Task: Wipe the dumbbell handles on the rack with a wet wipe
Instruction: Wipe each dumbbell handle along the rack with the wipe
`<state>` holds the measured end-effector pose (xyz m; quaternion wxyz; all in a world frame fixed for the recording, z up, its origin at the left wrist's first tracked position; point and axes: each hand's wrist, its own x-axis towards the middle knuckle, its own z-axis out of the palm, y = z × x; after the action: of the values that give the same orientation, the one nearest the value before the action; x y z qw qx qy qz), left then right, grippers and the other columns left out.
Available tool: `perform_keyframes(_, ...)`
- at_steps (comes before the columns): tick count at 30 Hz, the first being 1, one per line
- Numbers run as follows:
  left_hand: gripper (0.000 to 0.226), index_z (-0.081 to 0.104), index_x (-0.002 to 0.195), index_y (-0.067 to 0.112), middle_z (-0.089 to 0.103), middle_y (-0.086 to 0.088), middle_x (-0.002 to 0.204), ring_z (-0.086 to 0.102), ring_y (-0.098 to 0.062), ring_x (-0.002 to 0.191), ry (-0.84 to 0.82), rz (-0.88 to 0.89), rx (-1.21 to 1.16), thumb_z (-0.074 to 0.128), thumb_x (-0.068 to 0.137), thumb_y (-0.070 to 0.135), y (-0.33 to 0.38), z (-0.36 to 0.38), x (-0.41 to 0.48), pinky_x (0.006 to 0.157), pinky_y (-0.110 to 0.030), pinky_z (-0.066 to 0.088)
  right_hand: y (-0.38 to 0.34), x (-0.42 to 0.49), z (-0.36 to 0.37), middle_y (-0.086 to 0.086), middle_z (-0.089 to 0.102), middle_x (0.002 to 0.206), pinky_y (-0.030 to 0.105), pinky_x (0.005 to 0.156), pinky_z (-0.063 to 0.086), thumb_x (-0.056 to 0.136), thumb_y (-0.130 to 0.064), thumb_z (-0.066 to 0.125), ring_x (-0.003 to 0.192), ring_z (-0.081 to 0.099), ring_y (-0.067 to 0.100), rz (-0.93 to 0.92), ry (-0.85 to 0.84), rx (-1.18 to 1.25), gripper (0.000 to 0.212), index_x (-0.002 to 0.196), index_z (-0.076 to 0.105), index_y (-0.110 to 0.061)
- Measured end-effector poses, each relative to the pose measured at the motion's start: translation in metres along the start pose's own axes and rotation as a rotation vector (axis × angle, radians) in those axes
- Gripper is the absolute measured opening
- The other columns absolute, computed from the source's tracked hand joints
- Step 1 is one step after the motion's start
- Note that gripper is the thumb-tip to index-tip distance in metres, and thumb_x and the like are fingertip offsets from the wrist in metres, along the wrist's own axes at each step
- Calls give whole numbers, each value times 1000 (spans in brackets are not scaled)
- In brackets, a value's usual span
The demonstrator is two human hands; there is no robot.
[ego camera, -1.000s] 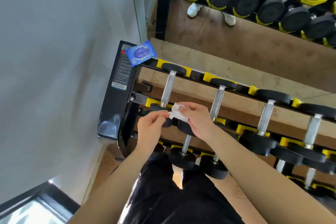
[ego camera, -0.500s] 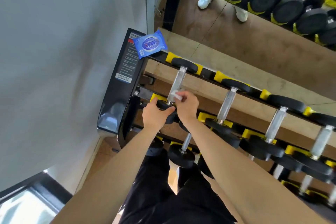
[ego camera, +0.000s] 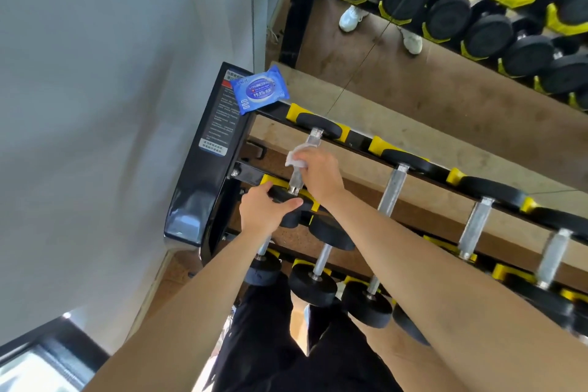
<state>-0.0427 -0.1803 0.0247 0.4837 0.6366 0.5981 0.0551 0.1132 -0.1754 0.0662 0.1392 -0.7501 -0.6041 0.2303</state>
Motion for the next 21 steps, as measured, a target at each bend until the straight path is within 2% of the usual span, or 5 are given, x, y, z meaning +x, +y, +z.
perform_keyframes(6, 37, 63, 80, 25, 64, 11, 69, 59, -5, 63, 0, 36, 15, 82, 70, 56, 2, -4, -1, 55, -20, 38, 4, -15, 17, 7, 74, 114, 34, 95, 52, 93, -1, 59, 105, 66, 24, 106, -222, 62, 27, 109, 78, -14)
perform_keyframes(13, 50, 66, 97, 18, 70, 11, 92, 66, -11, 88, -30, 29, 2, 81, 72, 59, -4, -3, 3, 75, -26, 49, 34, -13, -4, -1, 72, 101, 24, 79, 44, 94, -10, 60, 90, 60, 12, 524, 351, 327, 23, 113, 73, -13)
perform_keyframes(15, 56, 68, 108, 18, 71, 9, 99, 65, -12, 93, -34, 22, 9, 80, 73, 59, -2, -4, 4, 80, -27, 50, 36, -12, 7, 4, 73, 93, 30, 78, 48, 94, -11, 59, 85, 61, 16, 587, 288, 397, 20, 105, 75, -14)
perform_keyframes(18, 50, 68, 98, 23, 72, 13, 93, 68, -12, 90, -28, 40, 29, 77, 71, 65, -1, -4, 2, 80, -30, 55, 28, -20, 33, 8, 68, 71, 31, 66, 46, 94, -17, 59, 68, 59, 16, 584, 191, 444, 23, 75, 72, -14)
perform_keyframes(21, 52, 69, 112, 16, 66, 13, 97, 62, -9, 93, -31, 37, 12, 80, 77, 52, 4, -6, -2, 81, -28, 48, 22, -37, 39, 1, 74, 81, 26, 69, 46, 92, -19, 65, 75, 64, 14, 551, 112, 375, 16, 83, 78, -16)
